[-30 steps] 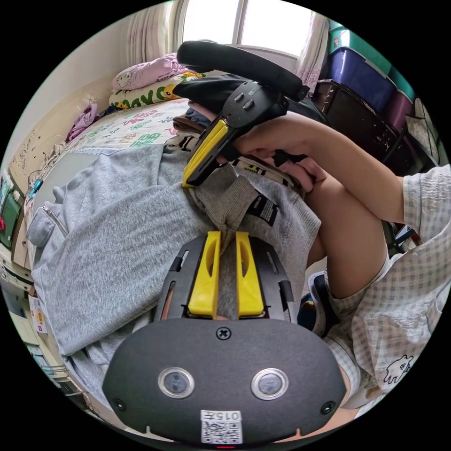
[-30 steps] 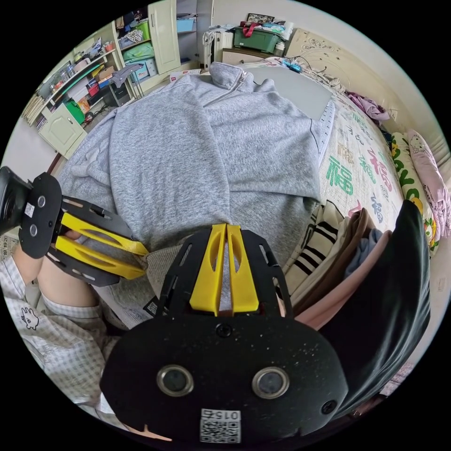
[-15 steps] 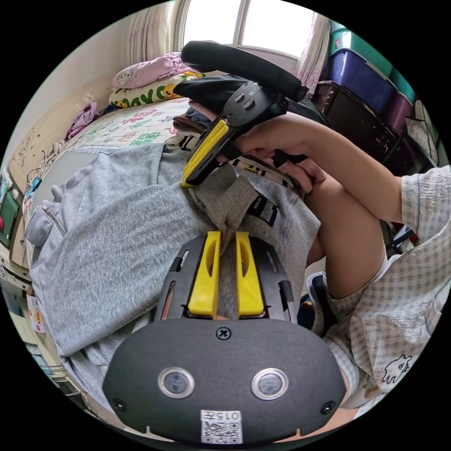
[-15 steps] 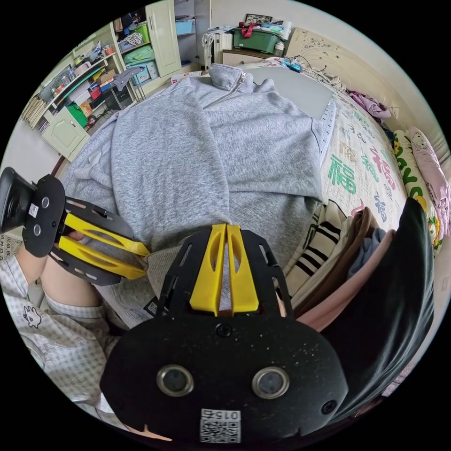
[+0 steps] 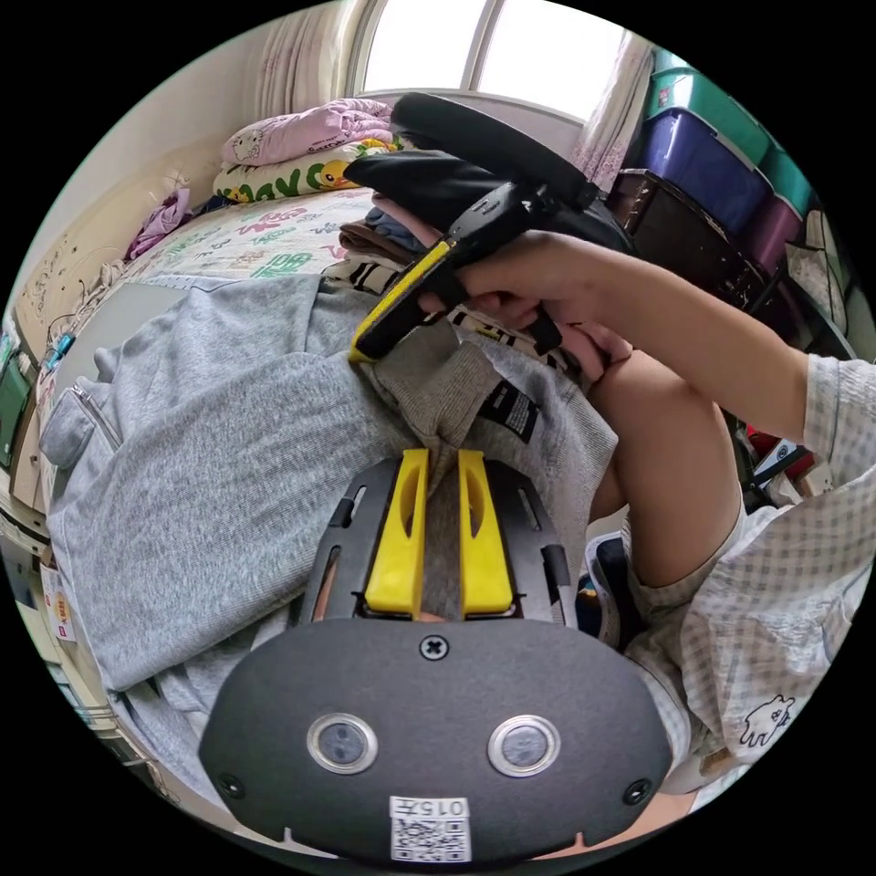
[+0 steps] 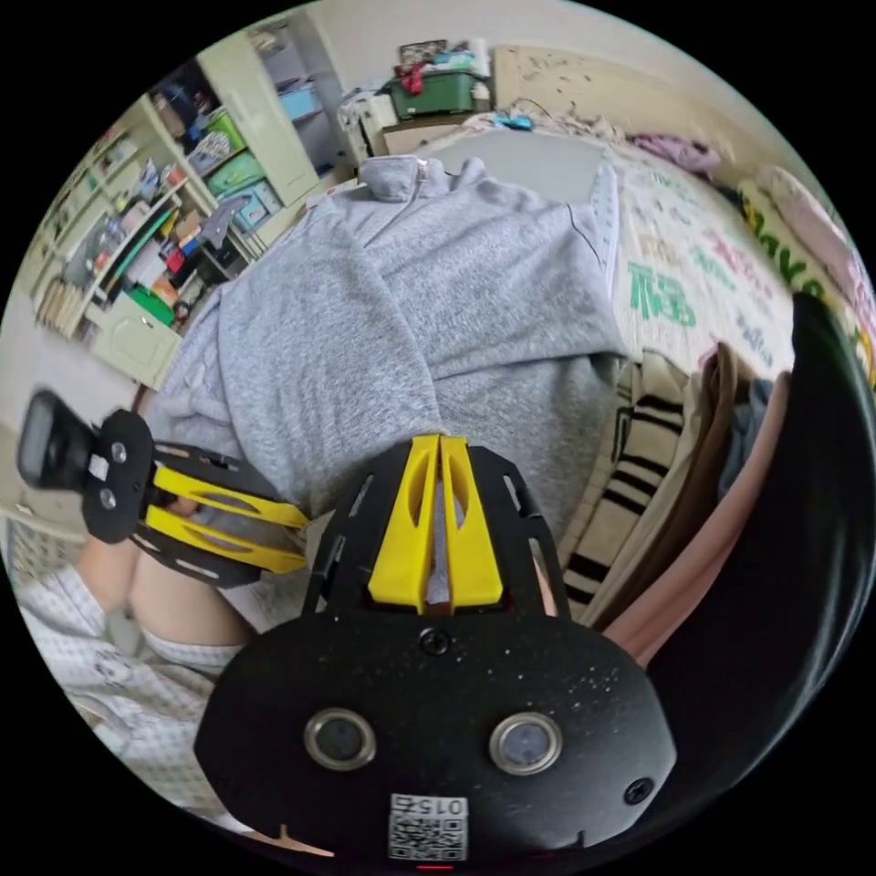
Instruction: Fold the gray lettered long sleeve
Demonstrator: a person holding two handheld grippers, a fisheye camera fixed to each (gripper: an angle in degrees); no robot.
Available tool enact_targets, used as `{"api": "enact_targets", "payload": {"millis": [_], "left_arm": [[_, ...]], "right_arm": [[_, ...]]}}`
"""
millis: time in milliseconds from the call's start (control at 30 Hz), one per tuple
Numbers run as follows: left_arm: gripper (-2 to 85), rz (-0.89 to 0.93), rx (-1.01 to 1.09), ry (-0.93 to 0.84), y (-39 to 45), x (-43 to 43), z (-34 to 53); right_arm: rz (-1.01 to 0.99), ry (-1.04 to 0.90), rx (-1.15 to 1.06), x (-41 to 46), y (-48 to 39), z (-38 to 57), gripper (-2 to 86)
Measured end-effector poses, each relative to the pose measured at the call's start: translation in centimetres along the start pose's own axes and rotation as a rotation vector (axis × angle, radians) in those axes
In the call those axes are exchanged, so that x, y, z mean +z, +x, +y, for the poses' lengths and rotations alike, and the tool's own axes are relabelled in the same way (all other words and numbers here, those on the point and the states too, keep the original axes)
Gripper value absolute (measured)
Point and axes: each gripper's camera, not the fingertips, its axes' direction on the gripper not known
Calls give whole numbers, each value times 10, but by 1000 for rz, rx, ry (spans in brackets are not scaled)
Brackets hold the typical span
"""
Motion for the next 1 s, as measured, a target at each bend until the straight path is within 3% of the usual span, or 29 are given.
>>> {"api": "enact_targets", "payload": {"millis": [133, 333, 433, 600, 667, 800, 1000], "left_arm": [[61, -57, 19, 3, 10, -10, -5], [79, -150, 30, -3, 25, -27, -11], [80, -102, -17, 16, 14, -43, -13], [72, 91, -178, 195, -28, -105, 5], [67, 123, -261, 315, -50, -137, 20], [65, 131, -350, 391, -80, -168, 38], [73, -104, -538, 382, -140, -214, 49]], "right_arm": [[-207, -141, 169, -28, 25, -13, 22], [-75, -49, 213, -206, -36, -49, 82], [22, 62, 95, -331, -151, -79, 95], [216, 90, -174, -436, -331, -96, 104], [221, 114, -245, -454, -375, -95, 95], [188, 147, -311, -452, -412, -100, 94], [135, 50, -294, -329, -327, -146, 105]]}}
